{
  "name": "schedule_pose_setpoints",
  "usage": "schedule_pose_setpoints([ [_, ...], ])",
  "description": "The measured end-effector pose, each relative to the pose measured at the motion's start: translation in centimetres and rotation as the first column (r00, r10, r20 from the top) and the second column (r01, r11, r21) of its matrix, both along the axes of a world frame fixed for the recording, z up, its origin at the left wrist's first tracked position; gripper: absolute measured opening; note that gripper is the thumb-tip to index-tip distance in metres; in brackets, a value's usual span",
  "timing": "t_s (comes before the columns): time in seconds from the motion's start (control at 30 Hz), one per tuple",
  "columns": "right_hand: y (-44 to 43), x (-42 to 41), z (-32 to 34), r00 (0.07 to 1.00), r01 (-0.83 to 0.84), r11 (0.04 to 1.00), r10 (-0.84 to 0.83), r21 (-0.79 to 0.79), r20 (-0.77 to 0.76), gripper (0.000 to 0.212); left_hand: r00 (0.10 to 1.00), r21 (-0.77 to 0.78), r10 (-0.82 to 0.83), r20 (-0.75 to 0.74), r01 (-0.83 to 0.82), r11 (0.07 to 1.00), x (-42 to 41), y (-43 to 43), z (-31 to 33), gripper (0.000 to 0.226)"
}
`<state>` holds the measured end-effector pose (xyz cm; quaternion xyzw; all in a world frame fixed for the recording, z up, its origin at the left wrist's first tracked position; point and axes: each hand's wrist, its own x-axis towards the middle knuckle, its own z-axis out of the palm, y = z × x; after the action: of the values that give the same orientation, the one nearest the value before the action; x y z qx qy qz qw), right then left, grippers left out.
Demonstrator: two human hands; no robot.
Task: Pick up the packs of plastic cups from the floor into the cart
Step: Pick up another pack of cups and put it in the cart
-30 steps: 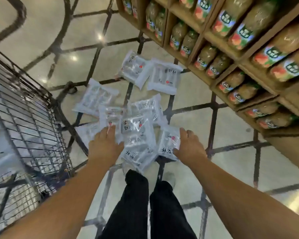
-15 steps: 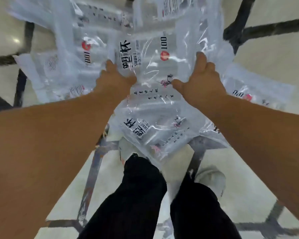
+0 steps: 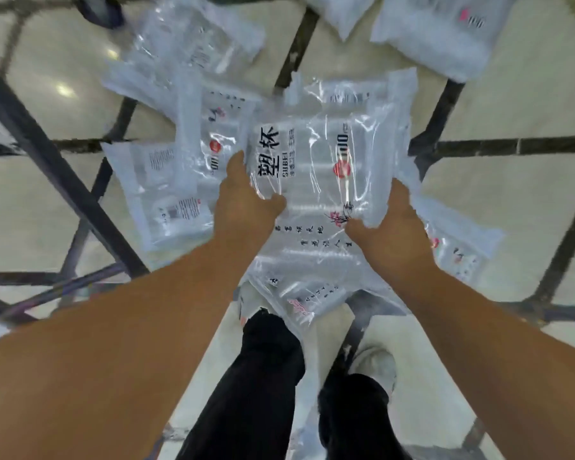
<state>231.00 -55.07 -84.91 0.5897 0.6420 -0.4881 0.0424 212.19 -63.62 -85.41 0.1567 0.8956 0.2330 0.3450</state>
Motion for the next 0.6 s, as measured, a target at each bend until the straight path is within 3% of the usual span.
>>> schedule_pose_setpoints([
  [0.2,-1.2,2.5,24.6,0.999,-0.018,0.999,0.017,-0.033,-0.033,0.076,0.997,-0.036,0.021,0.075,-0.018,0.999,1.4,-1.9,23.3,0.1],
  [0.37,-2.4,2.5,42.6,0.992,-0.102,0.992,0.107,0.07,-0.069,0.08,0.999,0.042,0.024,-0.038,-0.022,0.999,1.9,-4.1,42.6,0.089],
  [0.5,-2.6,0.5,53.3,0.967,-0.203,0.959,0.228,0.198,-0.112,0.081,0.985,0.13,0.103,-0.137,-0.085,0.988,0.6,-6.3,54.2,0.061],
  [0.6,-3.7,-2.1,59.5,0.936,-0.267,0.928,0.314,0.259,-0.16,0.081,0.961,0.15,0.148,-0.235,-0.114,0.982,-0.8,-8.9,61.0,0.067],
])
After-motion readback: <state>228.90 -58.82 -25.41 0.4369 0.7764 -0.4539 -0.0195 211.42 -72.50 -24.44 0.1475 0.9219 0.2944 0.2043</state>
